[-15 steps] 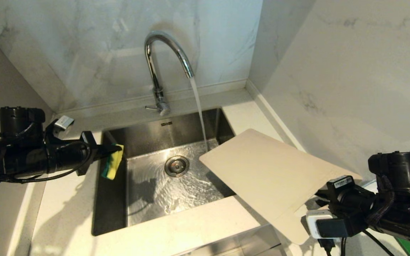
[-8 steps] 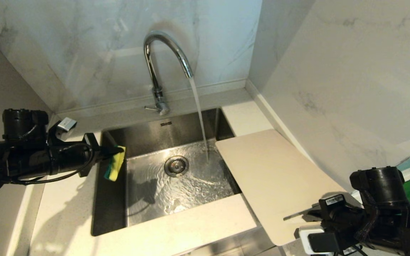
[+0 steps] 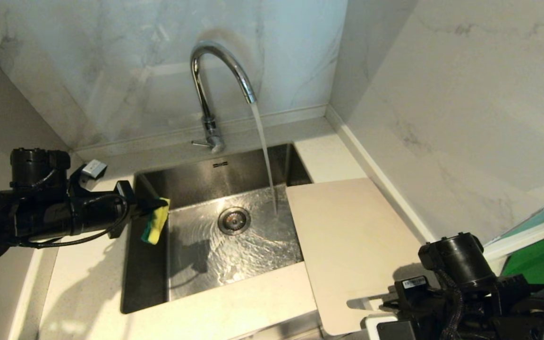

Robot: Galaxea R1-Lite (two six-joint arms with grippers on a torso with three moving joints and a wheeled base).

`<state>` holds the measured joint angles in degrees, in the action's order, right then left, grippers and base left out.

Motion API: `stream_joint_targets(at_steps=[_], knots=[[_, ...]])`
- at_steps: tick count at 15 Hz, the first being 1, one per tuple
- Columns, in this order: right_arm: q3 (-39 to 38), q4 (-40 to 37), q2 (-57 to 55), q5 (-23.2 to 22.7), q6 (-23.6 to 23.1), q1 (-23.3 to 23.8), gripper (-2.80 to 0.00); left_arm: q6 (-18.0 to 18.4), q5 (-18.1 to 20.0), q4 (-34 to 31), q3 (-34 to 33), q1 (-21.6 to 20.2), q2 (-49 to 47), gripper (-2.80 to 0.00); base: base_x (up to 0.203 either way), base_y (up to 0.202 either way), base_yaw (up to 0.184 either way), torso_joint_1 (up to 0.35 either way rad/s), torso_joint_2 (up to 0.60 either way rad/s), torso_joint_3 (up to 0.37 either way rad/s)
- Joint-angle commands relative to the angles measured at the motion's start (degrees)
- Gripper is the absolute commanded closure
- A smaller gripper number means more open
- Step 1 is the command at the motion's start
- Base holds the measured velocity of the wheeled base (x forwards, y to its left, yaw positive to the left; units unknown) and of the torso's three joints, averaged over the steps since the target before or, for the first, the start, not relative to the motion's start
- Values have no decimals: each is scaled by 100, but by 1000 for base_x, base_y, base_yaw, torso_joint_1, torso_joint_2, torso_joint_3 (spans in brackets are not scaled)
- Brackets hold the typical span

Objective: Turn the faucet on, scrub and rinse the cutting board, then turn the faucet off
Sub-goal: Put down the cutting board

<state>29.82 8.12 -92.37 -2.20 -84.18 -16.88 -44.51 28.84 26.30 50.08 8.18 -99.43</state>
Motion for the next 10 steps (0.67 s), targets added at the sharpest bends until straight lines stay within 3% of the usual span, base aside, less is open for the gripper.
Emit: stream_joint_targets(at_steps=[1, 5, 10], knots=[[-25, -126, -139, 27, 176, -140, 0, -23, 16, 17, -33, 0, 1, 0, 0, 0, 0, 0, 0, 0], [-119, -105, -492, -22, 437, -140, 0, -23, 7, 86, -77, 1, -58, 0, 0, 0, 0, 0, 0, 0], [-44, -82, -911, -228, 403, -158, 0, -23, -1, 217, -94, 8, -279, 0, 0, 0, 0, 0, 0, 0]])
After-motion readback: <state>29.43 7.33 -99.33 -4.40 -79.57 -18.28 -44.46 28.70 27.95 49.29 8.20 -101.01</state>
